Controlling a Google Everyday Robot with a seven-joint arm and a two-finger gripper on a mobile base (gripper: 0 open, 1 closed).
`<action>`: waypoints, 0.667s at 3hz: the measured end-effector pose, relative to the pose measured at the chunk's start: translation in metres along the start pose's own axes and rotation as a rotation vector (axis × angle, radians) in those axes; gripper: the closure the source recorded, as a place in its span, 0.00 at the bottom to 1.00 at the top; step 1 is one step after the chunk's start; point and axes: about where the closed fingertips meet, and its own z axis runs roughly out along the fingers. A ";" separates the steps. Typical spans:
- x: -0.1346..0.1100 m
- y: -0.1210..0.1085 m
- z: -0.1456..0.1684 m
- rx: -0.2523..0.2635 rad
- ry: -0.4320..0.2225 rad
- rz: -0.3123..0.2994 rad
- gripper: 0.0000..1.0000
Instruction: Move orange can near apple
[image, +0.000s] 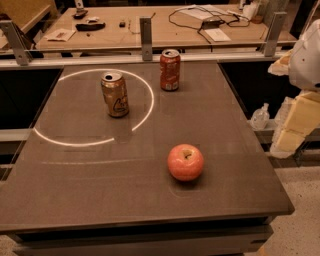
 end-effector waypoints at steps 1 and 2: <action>0.000 0.000 0.000 0.000 0.000 0.000 0.00; 0.001 -0.001 -0.002 -0.014 -0.065 0.040 0.00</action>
Offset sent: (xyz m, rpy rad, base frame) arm 0.0013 -0.0070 0.0029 0.2516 0.0296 -0.0617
